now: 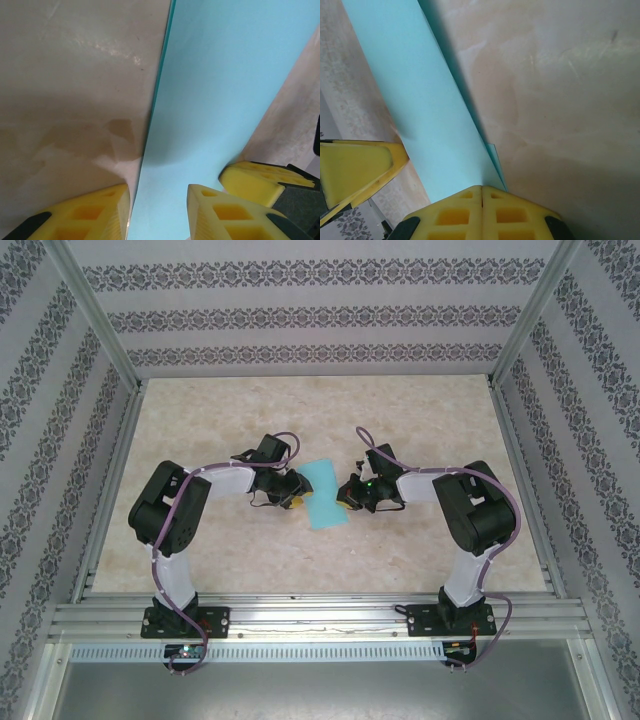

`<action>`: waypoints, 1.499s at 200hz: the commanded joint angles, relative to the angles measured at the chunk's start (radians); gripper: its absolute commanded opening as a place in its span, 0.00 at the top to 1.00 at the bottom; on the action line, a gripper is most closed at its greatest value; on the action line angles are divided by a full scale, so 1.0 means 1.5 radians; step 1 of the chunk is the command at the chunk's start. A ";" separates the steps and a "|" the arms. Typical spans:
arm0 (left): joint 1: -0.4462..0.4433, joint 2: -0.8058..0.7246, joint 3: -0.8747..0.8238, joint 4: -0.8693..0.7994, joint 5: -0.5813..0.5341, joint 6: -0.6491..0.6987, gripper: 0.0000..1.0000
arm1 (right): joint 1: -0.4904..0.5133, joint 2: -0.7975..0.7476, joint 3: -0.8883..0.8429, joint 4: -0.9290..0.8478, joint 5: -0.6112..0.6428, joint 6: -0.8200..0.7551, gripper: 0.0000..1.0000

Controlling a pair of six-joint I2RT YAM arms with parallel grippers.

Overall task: Fold a paper plane with a square sheet of paper (pick it up from the middle)
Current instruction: Third fold the triangle at the center of the table.

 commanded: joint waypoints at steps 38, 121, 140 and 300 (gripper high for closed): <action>-0.024 0.036 0.005 0.089 -0.005 0.020 0.64 | 0.007 0.020 -0.013 -0.036 0.027 0.007 1.00; -0.029 0.046 -0.014 0.203 0.032 -0.040 0.66 | 0.006 0.021 -0.013 -0.034 0.024 0.008 1.00; -0.028 0.043 -0.021 0.221 0.033 -0.051 0.64 | 0.007 0.022 -0.014 -0.033 0.023 0.009 1.00; -0.028 -0.034 -0.081 0.137 0.024 -0.085 0.73 | 0.005 0.009 -0.012 -0.031 0.021 0.012 1.00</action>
